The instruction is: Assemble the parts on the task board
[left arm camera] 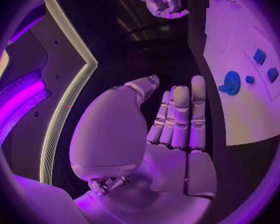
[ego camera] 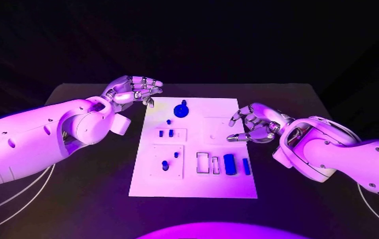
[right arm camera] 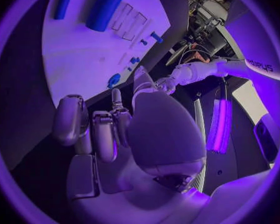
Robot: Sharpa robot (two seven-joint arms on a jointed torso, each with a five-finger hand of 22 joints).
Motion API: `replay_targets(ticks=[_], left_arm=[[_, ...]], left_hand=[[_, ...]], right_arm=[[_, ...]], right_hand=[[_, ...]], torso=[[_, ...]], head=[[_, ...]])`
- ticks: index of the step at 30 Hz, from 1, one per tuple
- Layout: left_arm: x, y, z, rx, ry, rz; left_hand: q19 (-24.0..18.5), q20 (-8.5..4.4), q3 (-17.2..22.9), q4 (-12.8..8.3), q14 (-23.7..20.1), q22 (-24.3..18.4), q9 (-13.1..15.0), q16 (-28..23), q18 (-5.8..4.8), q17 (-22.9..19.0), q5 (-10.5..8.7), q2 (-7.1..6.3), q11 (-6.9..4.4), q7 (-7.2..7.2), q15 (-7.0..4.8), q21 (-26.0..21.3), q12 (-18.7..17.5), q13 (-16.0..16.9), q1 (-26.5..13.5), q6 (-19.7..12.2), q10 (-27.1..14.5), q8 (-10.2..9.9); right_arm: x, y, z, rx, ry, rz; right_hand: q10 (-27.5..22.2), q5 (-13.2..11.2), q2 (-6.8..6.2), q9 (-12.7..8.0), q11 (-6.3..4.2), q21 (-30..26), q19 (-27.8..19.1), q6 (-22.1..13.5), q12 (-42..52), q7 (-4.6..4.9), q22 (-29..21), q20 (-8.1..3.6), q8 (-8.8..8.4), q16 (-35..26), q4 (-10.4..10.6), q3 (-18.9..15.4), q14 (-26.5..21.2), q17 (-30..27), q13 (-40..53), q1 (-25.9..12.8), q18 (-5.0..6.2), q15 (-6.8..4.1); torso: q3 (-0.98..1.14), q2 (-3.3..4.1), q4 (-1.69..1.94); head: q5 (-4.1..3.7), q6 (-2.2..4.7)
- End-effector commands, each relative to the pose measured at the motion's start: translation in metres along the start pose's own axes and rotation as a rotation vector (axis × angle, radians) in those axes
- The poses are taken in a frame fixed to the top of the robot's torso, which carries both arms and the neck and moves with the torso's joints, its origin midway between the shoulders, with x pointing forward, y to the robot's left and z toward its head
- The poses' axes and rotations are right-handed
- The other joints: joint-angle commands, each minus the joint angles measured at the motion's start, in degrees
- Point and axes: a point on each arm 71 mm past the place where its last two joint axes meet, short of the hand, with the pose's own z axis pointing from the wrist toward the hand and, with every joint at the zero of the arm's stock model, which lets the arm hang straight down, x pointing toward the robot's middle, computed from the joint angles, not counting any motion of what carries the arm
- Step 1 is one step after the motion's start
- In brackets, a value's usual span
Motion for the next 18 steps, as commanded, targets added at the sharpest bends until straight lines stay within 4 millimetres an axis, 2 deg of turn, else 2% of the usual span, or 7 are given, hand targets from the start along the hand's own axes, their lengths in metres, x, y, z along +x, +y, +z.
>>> replay_targets(ticks=[1,4,8,11,16,18], left_arm=[[0.005,-0.001,-0.001,0.026,0.024,-0.004],[0.007,0.0,-0.002,0.032,0.027,-0.001],[0.009,0.0,-0.002,0.039,0.028,0.006],[0.01,0.0,-0.003,0.042,0.029,0.01],[0.01,0.0,-0.003,0.048,0.029,0.011],[0.01,0.0,-0.003,0.051,0.029,0.01]], left_hand=[[0.19,0.26,-0.21,-0.06,-0.04,-0.05,0.08,0.09,0.88,-0.05,0.16,0.17,0.02,0.04,0.17,-0.2,0.23,-0.02,-0.04,-0.43,-0.31,0.15],[0.19,0.26,-0.21,-0.06,-0.04,-0.05,0.08,0.09,0.88,-0.05,0.16,0.17,0.02,0.04,0.17,-0.2,0.23,-0.02,-0.04,-0.43,-0.31,0.15],[0.18,0.27,-0.19,-0.02,-0.08,-0.08,0.11,0.09,0.88,-0.04,0.21,0.3,0.0,0.01,0.17,-0.24,0.28,-0.01,0.02,-0.37,-0.31,0.21],[0.17,0.27,-0.16,0.02,-0.07,-0.09,0.13,0.11,0.88,0.02,0.25,0.4,-0.02,0.0,0.16,-0.27,0.33,0.01,0.08,-0.33,-0.27,0.25],[0.17,0.27,-0.14,0.03,-0.16,-0.11,0.15,0.06,0.88,-0.11,0.28,0.45,-0.04,-0.02,0.15,-0.29,0.39,0.02,0.13,-0.29,-0.24,0.29],[0.16,0.27,-0.15,0.04,-0.25,-0.11,0.15,0.01,0.88,-0.25,0.28,0.45,-0.04,-0.02,0.15,-0.29,0.4,0.02,0.12,-0.28,-0.24,0.3]], right_arm=[[0.005,-0.013,-0.009,0.102,0.043,-0.001],[0.008,-0.022,-0.017,0.149,0.039,-0.02],[0.016,-0.027,-0.021,0.182,0.049,-0.024],[0.024,-0.028,-0.023,0.193,0.067,-0.031],[0.037,-0.028,-0.022,0.206,0.109,-0.043],[0.044,-0.027,-0.021,0.211,0.13,-0.047]], right_hand=[[2.93,0.28,0.3,-0.12,0.03,2.21,0.95,-0.26,1.65,-0.05,2.33,0.09,1.42,0.58,0.21,-0.96,5.14,10.94,9.86,-1.08,-0.85,0.2],[4.05,0.32,0.47,-0.31,-0.05,3.88,1.69,-0.19,2.43,-0.15,3.66,0.08,2.18,1.04,0.25,-1.32,5.47,12.62,11.88,-2.23,-1.2,0.15],[4.26,0.35,0.71,-0.7,-0.01,4.65,2.02,-0.62,2.58,-0.1,4.3,0.07,2.36,1.24,0.29,-1.51,5.62,13.41,12.3,-3.32,-1.36,0.17],[4.63,0.34,1.27,-1.11,0.15,5.26,2.28,-1.23,2.81,0.08,4.81,0.16,2.35,1.41,0.28,-1.57,5.76,14.08,12.94,-4.36,-1.5,0.31],[4.92,0.33,1.73,-1.38,0.18,5.71,2.48,-1.13,2.99,0.08,5.19,0.22,2.63,1.51,0.31,-1.63,5.84,14.5,13.44,-5.4,-1.58,0.36],[4.94,0.26,2.29,-1.63,0.22,5.7,2.46,-1.26,3.0,0.11,5.23,0.26,2.71,1.5,0.3,-1.9,5.83,14.44,13.48,-6.46,-1.57,0.39]], torso=[[0.03,-0.35,-0.35],[0.02,-0.42,-0.57],[-0.01,-0.52,-0.7],[-0.09,-0.52,-0.64],[-0.12,-0.45,-0.55],[-0.15,-0.46,-0.51]], head=[[-1.5,-0.45],[-1.82,-0.66],[-2.32,-1.14],[-2.83,-1.6],[-2.81,-1.64],[-2.75,-1.75]])
